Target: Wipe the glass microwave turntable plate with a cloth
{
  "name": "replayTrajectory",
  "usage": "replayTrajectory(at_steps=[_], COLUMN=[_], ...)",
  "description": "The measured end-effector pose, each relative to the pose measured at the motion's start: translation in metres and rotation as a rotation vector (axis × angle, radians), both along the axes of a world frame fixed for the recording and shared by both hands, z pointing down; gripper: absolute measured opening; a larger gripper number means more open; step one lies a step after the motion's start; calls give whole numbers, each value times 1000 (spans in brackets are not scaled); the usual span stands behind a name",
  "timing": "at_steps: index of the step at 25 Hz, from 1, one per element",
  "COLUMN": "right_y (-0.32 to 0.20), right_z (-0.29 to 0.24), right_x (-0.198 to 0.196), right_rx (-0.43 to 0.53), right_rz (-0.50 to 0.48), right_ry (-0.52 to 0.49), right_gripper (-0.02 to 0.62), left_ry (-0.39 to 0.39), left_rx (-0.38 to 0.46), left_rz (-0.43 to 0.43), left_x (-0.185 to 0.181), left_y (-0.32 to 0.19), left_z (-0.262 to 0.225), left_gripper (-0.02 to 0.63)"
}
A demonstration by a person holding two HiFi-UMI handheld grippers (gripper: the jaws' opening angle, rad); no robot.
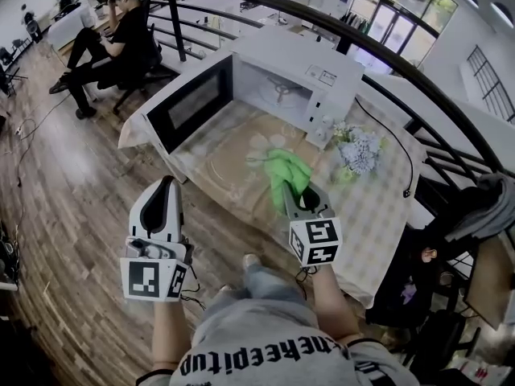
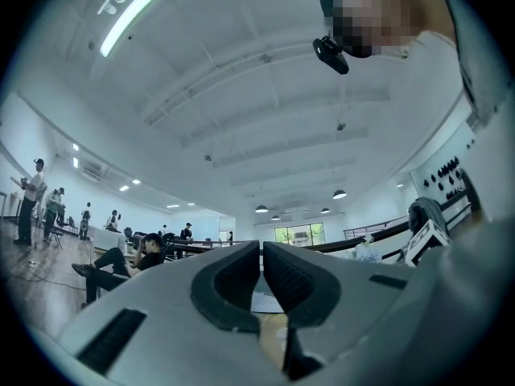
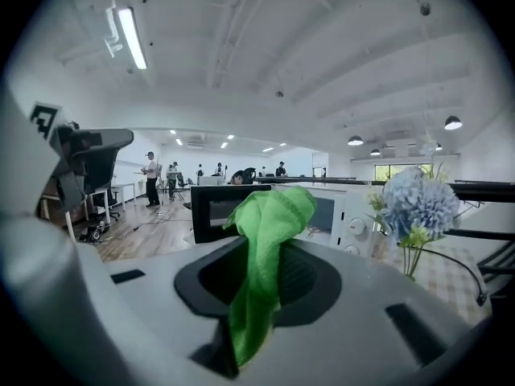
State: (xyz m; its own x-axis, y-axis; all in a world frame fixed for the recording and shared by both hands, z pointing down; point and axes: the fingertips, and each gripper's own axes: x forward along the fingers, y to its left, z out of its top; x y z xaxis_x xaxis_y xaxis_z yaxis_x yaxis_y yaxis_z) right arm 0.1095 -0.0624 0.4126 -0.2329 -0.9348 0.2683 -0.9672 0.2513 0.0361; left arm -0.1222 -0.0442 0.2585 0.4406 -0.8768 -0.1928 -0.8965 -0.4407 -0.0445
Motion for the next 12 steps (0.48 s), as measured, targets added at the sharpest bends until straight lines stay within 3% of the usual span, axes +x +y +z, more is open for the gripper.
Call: replayTrajectory(at_steps=[12], right_y=[35], right_z=[-69], right_x=[-1], right_rx=[171], right_rz=[27], right_ry=[43], right_gripper=[87], left_ry=[8], left_rx=[8], left_rz=[21], left_x=[-1], left_y=[17], left_z=[-6], left_gripper=[15])
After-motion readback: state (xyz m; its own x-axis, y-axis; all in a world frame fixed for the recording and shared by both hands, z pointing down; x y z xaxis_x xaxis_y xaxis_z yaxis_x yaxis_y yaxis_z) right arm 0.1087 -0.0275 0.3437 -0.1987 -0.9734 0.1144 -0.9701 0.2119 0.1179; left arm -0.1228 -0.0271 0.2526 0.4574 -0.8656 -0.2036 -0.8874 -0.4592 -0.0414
